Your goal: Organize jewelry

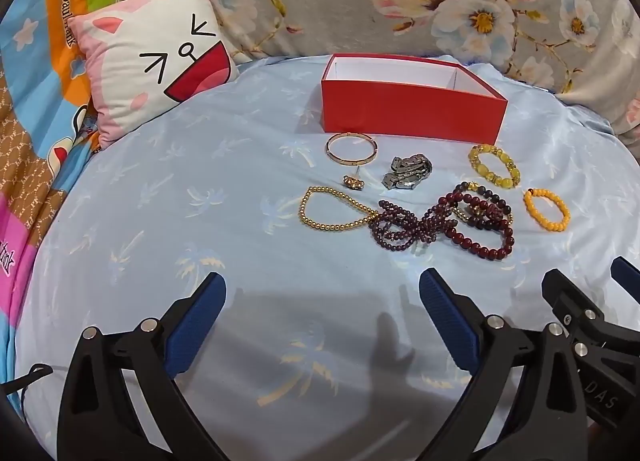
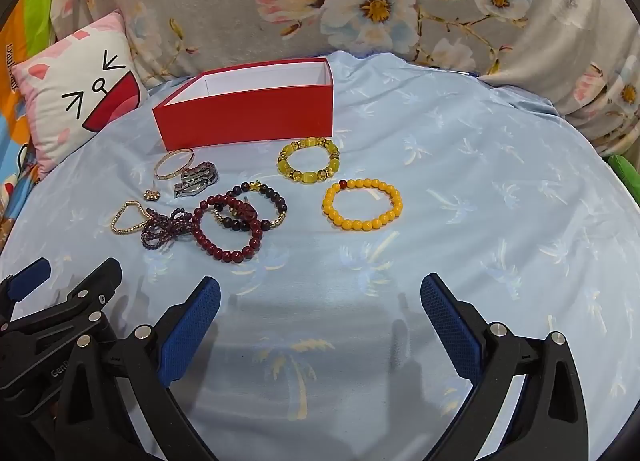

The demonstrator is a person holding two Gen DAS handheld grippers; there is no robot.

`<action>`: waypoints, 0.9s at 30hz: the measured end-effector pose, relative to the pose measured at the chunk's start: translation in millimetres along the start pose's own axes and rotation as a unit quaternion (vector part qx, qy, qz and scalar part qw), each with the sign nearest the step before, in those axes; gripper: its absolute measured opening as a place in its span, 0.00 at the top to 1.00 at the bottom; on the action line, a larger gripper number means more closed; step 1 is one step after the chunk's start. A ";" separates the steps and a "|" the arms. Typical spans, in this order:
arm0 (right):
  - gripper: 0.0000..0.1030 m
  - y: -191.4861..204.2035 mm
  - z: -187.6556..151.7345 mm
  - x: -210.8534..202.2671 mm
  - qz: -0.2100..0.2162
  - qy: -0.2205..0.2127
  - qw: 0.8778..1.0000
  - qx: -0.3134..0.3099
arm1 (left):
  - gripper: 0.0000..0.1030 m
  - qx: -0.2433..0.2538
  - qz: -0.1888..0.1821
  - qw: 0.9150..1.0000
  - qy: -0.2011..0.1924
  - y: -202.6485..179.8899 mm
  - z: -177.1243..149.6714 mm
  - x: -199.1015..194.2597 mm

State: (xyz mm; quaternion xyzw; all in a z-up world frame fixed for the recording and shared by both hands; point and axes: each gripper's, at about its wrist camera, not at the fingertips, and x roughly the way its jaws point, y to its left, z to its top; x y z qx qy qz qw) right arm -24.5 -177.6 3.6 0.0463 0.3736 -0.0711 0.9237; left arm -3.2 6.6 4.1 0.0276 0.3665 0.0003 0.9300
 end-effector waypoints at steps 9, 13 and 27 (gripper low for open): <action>0.06 -0.7 0.6 0.1 0.001 0.000 1.000 0.000 | 0.10 0.004 0.007 1.000 -0.004 -0.9 0.6 -1.5; 0.06 -0.5 0.6 -0.7 -0.001 0.000 1.000 0.000 | 0.09 0.006 0.011 1.000 -0.005 -2.5 -0.4 -2.6; 0.06 -1.6 0.7 -2.5 0.002 -0.002 1.000 0.001 | 0.09 0.002 -0.002 1.000 -0.001 -0.6 -1.8 -1.7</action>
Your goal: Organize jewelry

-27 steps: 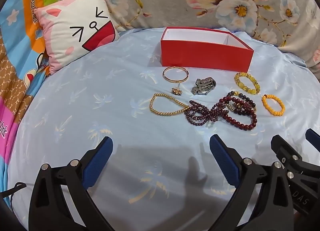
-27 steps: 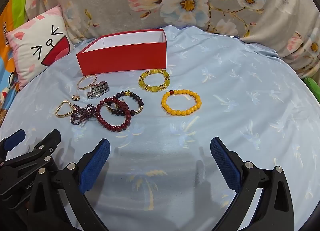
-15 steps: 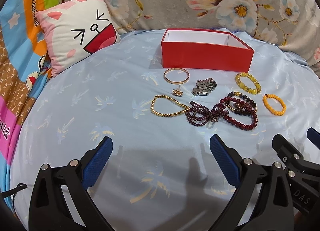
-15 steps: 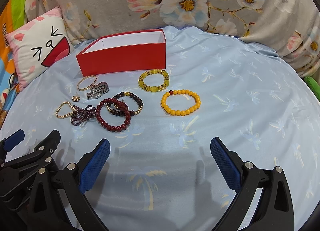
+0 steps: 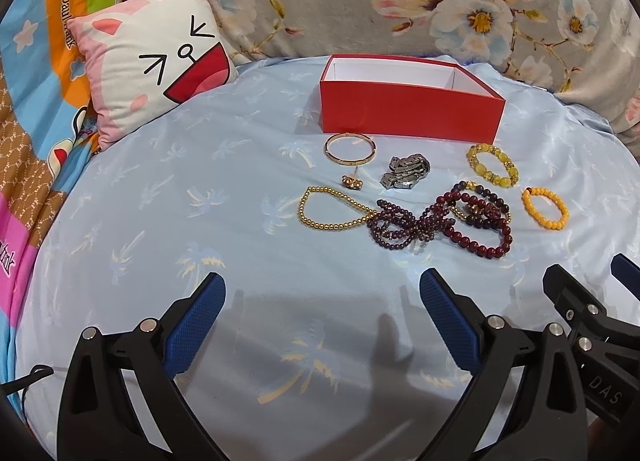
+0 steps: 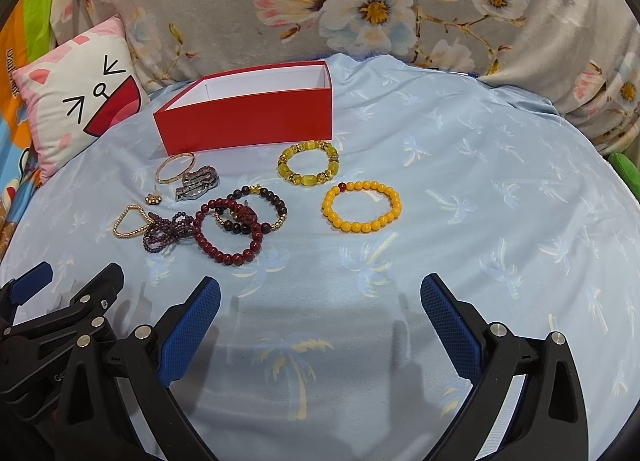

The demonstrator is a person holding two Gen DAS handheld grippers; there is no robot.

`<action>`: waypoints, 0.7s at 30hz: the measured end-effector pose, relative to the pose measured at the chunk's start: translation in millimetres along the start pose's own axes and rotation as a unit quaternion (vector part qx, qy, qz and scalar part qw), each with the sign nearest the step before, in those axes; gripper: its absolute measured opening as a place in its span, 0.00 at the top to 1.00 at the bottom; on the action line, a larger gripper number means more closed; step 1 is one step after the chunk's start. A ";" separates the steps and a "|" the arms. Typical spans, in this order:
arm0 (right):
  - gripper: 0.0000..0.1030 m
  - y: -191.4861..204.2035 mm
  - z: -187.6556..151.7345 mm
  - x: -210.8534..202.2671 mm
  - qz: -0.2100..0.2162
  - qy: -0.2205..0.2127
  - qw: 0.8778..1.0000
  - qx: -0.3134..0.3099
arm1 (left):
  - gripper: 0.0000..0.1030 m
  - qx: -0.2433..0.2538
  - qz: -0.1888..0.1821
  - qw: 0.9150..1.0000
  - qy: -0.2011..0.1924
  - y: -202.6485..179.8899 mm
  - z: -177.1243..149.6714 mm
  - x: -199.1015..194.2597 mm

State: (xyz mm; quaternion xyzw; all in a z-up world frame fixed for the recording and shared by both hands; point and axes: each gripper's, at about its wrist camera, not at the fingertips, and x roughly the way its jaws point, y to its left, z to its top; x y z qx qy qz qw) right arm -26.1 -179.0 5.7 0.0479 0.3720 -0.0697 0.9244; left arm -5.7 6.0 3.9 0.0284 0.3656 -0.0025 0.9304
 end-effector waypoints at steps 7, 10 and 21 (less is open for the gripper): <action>0.06 -1.0 4.9 -1.6 0.001 0.004 1.000 -0.005 | 0.09 -0.006 -0.009 1.000 -0.002 2.9 8.5 -2.1; 0.06 1.3 9.1 -2.9 -0.005 0.004 1.000 -0.013 | 0.09 -0.003 -0.005 1.000 -0.003 2.2 12.9 -0.7; 0.06 4.2 14.4 0.6 -0.013 0.024 0.999 -0.026 | 0.09 -0.004 -0.004 1.000 -0.003 2.8 19.5 2.3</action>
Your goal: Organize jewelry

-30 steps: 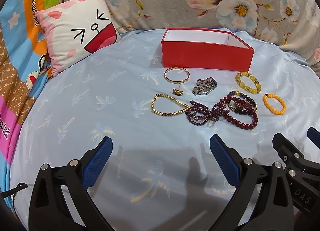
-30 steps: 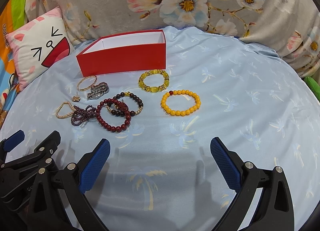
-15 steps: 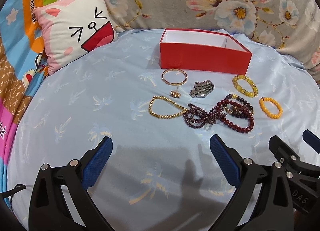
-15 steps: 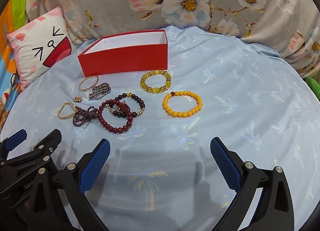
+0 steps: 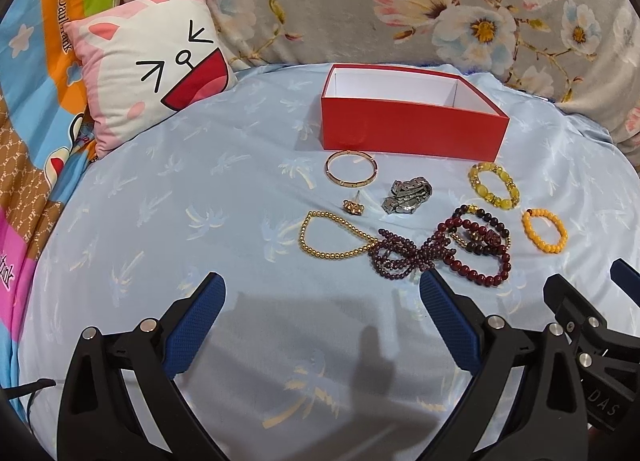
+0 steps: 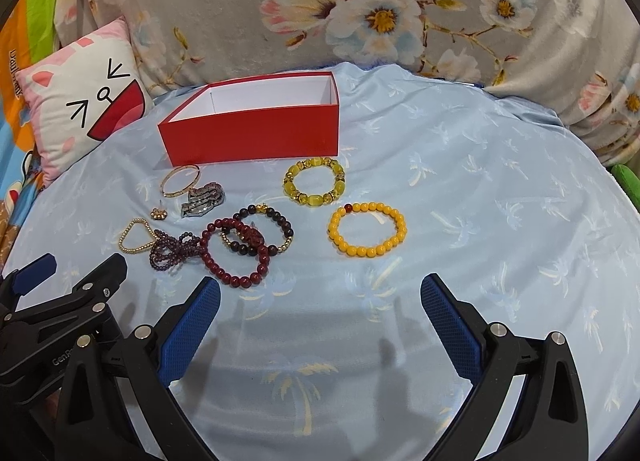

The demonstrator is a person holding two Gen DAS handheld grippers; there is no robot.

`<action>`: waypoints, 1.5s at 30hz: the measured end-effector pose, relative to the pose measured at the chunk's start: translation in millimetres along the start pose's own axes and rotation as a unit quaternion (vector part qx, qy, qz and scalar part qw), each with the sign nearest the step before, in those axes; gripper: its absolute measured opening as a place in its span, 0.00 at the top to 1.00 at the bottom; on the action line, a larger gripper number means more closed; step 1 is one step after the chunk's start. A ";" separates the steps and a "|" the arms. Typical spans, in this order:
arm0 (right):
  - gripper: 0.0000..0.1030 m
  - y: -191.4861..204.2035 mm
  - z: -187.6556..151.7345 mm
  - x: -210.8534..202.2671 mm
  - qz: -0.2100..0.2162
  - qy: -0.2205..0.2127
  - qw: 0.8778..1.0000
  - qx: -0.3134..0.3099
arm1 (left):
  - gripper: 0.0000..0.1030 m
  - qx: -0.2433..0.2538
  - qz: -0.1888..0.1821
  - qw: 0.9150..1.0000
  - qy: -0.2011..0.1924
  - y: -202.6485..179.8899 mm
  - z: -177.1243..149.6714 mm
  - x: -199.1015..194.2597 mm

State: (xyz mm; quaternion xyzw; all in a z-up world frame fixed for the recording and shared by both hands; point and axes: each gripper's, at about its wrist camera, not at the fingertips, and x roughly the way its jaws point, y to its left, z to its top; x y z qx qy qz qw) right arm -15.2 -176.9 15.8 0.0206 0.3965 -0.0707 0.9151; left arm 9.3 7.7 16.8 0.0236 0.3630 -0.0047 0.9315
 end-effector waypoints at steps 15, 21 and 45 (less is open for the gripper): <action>0.06 -1.6 4.8 0.7 -0.005 0.012 1.000 -0.004 | 0.09 0.005 0.002 1.000 -0.001 -3.6 5.5 1.8; 0.06 -5.1 6.5 -1.4 -0.009 -0.014 1.000 -0.002 | 0.09 0.006 0.004 1.000 0.001 -3.5 7.5 3.6; 0.07 -44.7 24.7 34.8 -0.028 0.010 0.999 0.034 | 0.08 0.001 0.016 0.999 0.028 47.7 28.3 49.0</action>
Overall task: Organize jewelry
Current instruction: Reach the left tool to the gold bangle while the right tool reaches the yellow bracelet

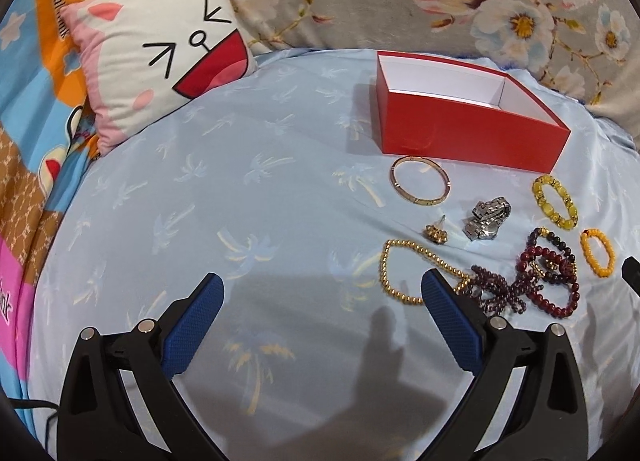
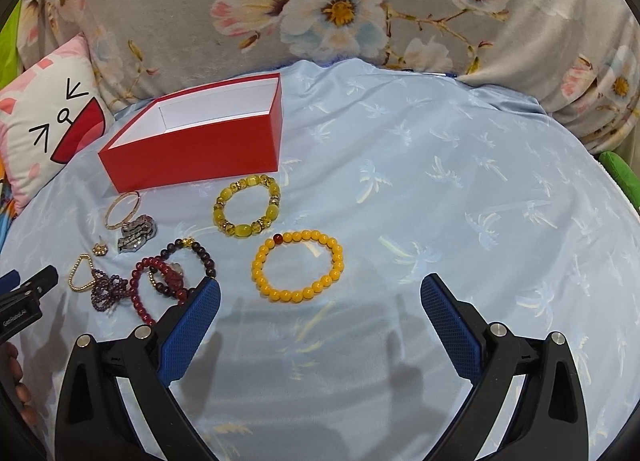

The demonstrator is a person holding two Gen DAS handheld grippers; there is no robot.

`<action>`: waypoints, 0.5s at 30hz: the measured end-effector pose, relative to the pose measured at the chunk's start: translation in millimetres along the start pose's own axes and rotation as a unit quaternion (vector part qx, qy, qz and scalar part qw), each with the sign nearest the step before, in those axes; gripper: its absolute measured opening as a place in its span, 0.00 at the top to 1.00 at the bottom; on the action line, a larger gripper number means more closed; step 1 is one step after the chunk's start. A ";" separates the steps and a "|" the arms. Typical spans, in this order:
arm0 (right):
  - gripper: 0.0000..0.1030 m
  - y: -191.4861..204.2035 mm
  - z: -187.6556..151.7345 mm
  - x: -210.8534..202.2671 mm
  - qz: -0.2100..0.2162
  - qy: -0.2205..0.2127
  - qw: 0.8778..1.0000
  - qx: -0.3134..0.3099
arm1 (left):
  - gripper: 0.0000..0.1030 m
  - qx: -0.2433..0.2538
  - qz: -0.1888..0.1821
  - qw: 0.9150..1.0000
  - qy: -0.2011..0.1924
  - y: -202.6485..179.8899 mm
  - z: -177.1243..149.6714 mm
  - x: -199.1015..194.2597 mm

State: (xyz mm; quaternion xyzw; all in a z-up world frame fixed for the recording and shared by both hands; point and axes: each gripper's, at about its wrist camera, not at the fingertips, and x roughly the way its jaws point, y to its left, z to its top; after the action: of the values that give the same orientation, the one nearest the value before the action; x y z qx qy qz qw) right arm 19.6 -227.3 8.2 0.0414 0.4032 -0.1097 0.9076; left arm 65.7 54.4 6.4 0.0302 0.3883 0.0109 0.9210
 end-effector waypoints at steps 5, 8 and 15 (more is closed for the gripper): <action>0.07 -4.0 10.5 4.4 0.003 -0.011 1.000 0.008 | 0.08 -0.008 -0.014 1.000 -0.003 -4.6 22.4 8.9; 0.07 -6.6 17.5 8.7 0.003 -0.019 1.000 0.014 | 0.08 -0.009 -0.022 1.000 -0.005 -11.6 33.4 14.4; 0.07 10.0 36.5 32.9 0.017 -0.006 1.000 -0.008 | 0.08 0.009 -0.051 0.999 0.006 -44.9 54.3 37.9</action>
State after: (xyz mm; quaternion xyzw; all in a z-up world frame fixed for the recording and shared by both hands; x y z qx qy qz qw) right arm 69.7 -229.0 8.2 0.0407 0.3977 -0.0913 0.9120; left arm 130.9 8.7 14.3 0.0189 0.3948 -0.0392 0.9177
